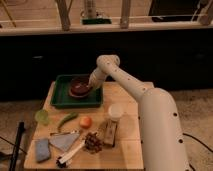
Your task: Stack bowls into tray
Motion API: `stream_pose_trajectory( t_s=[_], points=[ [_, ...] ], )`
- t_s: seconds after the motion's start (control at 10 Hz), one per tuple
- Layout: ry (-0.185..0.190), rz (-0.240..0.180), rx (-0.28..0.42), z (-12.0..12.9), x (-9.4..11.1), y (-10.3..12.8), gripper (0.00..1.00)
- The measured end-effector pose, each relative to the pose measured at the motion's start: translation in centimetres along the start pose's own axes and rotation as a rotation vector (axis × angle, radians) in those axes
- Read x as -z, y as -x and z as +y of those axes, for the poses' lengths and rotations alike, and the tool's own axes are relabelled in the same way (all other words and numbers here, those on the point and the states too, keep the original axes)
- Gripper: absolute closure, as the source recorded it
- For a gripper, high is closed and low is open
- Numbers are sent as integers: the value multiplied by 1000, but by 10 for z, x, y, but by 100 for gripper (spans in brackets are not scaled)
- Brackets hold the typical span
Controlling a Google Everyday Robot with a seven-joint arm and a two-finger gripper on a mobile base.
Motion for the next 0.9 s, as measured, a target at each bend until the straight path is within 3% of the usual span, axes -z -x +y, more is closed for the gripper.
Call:
stream_pose_trajectory(
  t_s=[0.3,0.5,0.9],
  points=[
    [-69,-23,31,-8,-5,3,95],
    [-97,-37,43,-10,-8,4,76],
    [-91,-77,80,-20,-18,11,35]
  ],
)
